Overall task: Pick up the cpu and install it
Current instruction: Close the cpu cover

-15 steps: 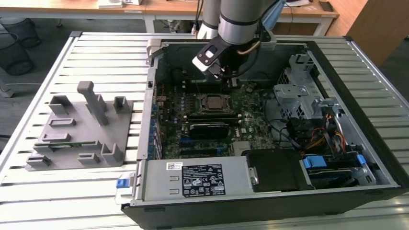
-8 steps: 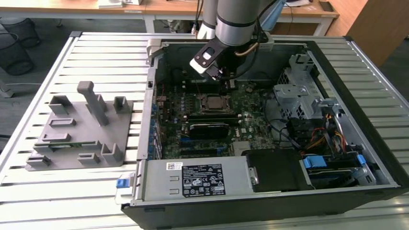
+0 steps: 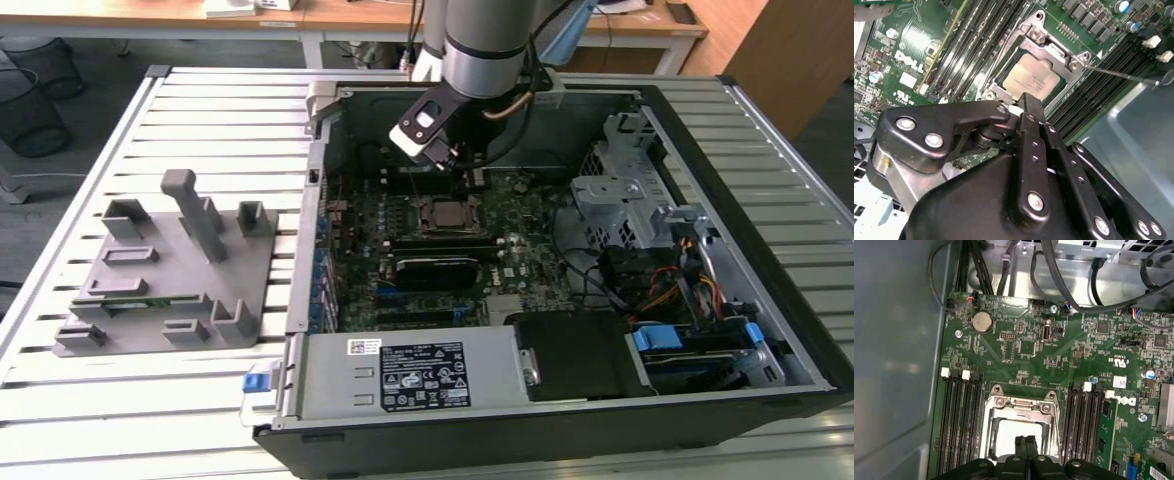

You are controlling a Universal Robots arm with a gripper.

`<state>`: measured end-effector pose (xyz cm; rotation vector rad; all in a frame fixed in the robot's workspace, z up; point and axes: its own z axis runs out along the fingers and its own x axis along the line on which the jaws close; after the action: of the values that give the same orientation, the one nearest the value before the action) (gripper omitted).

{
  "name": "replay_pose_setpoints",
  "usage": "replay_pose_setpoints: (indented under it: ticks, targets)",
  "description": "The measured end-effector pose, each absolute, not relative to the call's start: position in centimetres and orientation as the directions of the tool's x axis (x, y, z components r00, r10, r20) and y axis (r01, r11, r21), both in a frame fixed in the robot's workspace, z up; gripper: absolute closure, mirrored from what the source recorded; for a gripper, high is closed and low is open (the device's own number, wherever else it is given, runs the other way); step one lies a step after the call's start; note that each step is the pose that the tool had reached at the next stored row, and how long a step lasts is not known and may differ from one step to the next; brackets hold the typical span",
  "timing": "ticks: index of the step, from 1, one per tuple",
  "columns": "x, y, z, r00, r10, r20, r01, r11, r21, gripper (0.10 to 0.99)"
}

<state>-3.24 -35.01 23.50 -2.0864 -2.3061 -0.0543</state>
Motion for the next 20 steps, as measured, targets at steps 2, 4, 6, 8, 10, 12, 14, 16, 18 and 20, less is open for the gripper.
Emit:
replay_pose_setpoints:
  ticks: [2,4,6,8,10,12,14,16,18,20]
  targets:
    - [-3.4,-35.0,23.4,-0.100,0.994,0.047,0.995,0.100,0.005,0.980]
    - [-3.7,-35.0,23.3,-0.099,0.994,0.047,0.995,0.099,0.005,0.980]
    - [-3.9,-35.0,23.2,-0.099,0.994,0.046,0.995,0.099,0.005,0.980]
    - [-4.2,-35.0,23.1,-0.099,0.994,0.047,0.995,0.099,0.005,0.980]
    - [-4.4,-35.0,23.0,-0.099,0.994,0.047,0.995,0.099,0.005,0.980]
    - [-4.5,-35.0,22.9,-0.099,0.994,0.047,0.995,0.099,0.005,0.980]
    - [-4.6,-35.0,22.8,-0.099,0.994,0.047,0.995,0.099,0.005,0.980]
    - [-4.7,-35.0,22.7,-0.099,0.994,0.047,0.995,0.099,0.005,0.980]
    - [-4.9,-35.0,22.6,-0.099,0.994,0.047,0.995,0.099,0.005,0.980]
    - [-5.1,-35.0,22.4,-0.099,0.994,0.047,0.995,0.099,0.005,0.980]
